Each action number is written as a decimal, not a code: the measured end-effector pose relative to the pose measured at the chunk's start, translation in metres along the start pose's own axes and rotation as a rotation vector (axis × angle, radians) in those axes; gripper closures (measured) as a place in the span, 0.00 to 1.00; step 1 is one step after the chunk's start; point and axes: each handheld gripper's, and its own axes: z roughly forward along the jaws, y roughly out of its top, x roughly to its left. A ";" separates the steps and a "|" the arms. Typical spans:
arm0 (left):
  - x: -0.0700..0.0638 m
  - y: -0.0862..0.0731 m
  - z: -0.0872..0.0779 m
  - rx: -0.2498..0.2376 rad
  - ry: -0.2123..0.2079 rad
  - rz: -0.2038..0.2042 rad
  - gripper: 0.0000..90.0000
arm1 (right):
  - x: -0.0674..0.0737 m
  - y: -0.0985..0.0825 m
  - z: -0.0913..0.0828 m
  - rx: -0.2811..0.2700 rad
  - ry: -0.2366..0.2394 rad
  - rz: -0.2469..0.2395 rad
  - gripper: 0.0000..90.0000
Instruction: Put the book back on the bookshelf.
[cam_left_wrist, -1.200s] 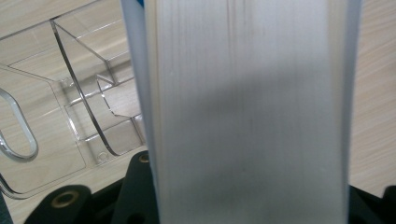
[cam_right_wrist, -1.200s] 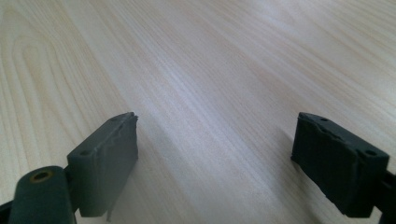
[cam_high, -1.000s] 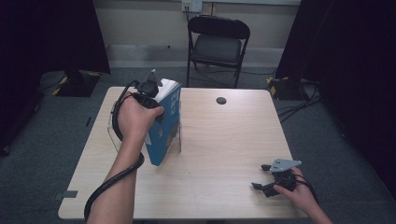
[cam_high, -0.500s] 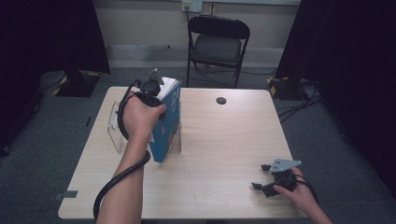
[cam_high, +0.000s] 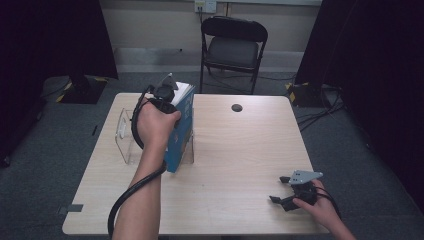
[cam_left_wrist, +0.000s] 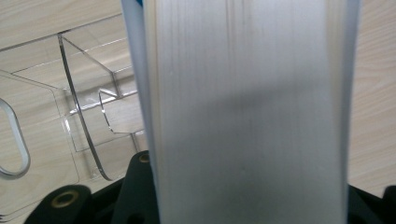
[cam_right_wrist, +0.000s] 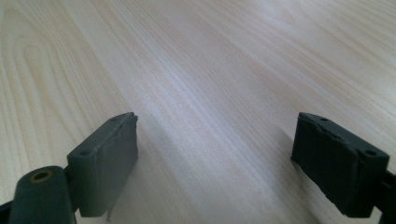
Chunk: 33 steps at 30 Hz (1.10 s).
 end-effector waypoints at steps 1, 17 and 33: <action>0.001 0.000 0.000 -0.001 -0.005 -0.009 0.69 | 0.000 0.000 0.000 0.000 0.000 0.000 0.15; 0.003 0.003 0.012 -0.017 0.011 -0.039 0.69 | 0.000 0.000 0.000 0.000 0.000 0.001 0.15; 0.002 0.006 0.022 -0.021 0.035 -0.046 0.69 | 0.000 0.000 0.000 0.000 0.000 0.001 0.15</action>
